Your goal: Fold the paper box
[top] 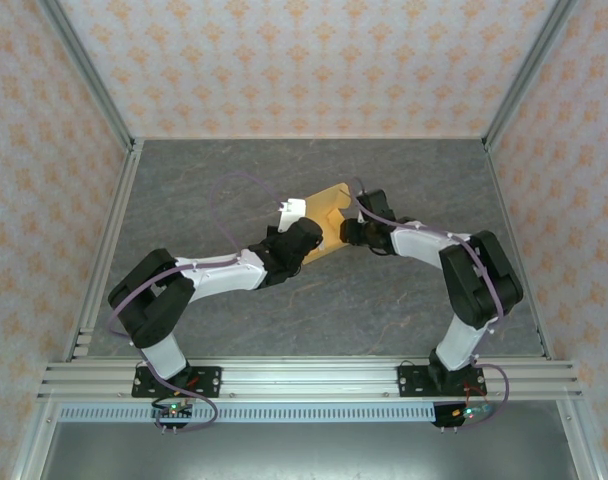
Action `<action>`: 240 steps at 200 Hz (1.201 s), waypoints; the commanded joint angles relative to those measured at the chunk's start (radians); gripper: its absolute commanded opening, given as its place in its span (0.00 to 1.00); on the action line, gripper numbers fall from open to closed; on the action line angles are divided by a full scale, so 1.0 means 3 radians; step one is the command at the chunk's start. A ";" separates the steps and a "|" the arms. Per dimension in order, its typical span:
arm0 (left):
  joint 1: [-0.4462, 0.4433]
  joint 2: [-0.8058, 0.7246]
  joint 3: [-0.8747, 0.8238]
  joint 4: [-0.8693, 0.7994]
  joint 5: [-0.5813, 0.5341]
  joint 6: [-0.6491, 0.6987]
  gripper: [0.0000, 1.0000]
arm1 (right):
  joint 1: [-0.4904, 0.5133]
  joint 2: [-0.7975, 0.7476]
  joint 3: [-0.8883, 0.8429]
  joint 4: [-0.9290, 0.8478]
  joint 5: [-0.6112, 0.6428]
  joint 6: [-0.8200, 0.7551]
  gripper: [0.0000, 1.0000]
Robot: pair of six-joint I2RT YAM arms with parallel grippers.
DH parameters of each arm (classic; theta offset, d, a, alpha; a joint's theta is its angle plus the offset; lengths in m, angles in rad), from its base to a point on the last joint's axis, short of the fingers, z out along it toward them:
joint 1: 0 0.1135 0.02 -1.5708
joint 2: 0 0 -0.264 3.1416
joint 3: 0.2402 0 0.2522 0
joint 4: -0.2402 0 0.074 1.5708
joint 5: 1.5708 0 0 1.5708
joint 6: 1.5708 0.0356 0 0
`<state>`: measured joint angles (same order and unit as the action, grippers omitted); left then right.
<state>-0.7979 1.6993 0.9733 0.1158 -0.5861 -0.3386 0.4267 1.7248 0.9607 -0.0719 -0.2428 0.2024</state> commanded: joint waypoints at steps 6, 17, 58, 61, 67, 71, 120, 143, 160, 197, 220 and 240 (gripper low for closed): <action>-0.0003 -0.0099 0.0000 -0.0065 -0.0103 0.0022 0.00 | -0.0106 -0.0042 0.0026 -0.0039 -0.0188 0.0006 0.46; -0.0005 -0.0104 -0.0001 -0.0064 -0.0102 0.0022 0.00 | -0.0129 0.0008 0.0079 -0.0048 -0.0264 -0.0031 0.46; -0.0005 -0.0099 0.0008 -0.0059 -0.0080 0.0022 0.00 | -0.0129 0.0235 0.0184 0.0022 -0.0434 -0.0117 0.35; -0.0005 -0.0099 0.0006 -0.0059 -0.0077 0.0019 0.00 | -0.0129 0.0256 0.0183 0.0044 -0.0449 -0.0118 0.34; -0.0005 -0.0097 0.0006 -0.0058 -0.0073 0.0019 0.00 | -0.0130 0.0284 0.0182 0.0076 -0.0467 -0.0120 0.32; -0.0002 -0.0096 0.0005 -0.0060 -0.0071 0.0019 0.00 | -0.0129 0.0311 0.0191 0.0086 -0.0477 -0.0121 0.31; -0.0005 -0.0116 0.0021 -0.0065 -0.0012 0.0007 0.00 | -0.0069 0.0422 0.0240 -0.0092 -0.0196 -0.0202 0.16; -0.0009 -0.0107 0.0016 -0.0054 0.0020 -0.0022 0.00 | 0.0065 0.0499 0.0254 -0.0238 0.0148 -0.0141 0.13; -0.0007 -0.0108 0.0009 -0.0059 0.0041 -0.0037 0.00 | 0.0196 0.0577 0.0283 -0.0352 0.0463 -0.0099 0.09; -0.0015 -0.0141 0.0004 -0.0080 0.0050 -0.0043 0.00 | 0.0455 0.0758 0.0428 -0.0614 0.1153 -0.0099 0.07; -0.0016 -0.0145 0.0004 -0.0097 -0.0008 -0.0004 0.00 | 0.0507 0.0790 0.0498 -0.0752 0.1454 -0.0183 0.06; -0.0018 -0.0123 0.0010 -0.0102 -0.0045 0.0019 0.00 | 0.0506 0.0775 0.0526 -0.0811 0.1574 -0.0281 0.06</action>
<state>-0.7898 1.6913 0.9733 0.1112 -0.5949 -0.3382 0.5785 1.8889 1.1355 -0.1551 0.0994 0.1448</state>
